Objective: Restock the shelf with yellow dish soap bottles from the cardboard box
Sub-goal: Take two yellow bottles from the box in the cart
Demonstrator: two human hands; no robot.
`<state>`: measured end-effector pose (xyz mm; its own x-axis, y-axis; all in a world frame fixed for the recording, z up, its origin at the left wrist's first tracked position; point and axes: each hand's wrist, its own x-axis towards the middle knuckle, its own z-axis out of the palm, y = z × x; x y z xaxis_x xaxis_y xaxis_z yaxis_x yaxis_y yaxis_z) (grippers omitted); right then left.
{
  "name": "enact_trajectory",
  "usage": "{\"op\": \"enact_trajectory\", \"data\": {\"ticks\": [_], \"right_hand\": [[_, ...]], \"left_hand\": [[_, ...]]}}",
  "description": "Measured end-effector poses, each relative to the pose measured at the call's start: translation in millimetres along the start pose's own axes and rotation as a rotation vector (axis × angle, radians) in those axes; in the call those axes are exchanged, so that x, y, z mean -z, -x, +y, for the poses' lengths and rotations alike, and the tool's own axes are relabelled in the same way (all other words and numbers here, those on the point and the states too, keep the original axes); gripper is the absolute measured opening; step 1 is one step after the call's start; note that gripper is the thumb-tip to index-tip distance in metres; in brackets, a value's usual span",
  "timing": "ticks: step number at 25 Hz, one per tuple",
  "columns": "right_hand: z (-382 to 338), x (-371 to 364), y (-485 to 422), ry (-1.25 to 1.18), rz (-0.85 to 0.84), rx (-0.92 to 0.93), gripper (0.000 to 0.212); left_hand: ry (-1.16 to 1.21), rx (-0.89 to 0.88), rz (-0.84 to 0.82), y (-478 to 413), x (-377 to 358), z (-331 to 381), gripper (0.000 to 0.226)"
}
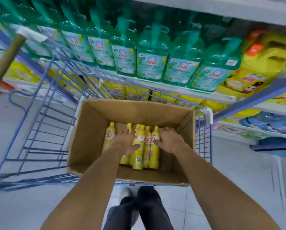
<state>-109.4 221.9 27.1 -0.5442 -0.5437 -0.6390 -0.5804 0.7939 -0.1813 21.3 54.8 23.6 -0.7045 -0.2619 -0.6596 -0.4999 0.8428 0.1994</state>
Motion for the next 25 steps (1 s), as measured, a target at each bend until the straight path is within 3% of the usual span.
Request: {"op": "enact_trajectory", "data": {"ticks": [10,17,25], "right_hand": [[23,-78,-99,-0.130,-0.061,-0.140,0.067],[24,-126,-156,-0.242,0.022,-0.238,0.061],[38,-153,-181,-0.598,0.152,-0.460,0.061]], "left_hand": [[0.194,0.029,-0.117,-125,-84,-6,0.071],[0.562,0.227,0.074,-158,-128,-3,0.053],[0.819,0.254,0.080,-176,-145,-21,0.043]]}}
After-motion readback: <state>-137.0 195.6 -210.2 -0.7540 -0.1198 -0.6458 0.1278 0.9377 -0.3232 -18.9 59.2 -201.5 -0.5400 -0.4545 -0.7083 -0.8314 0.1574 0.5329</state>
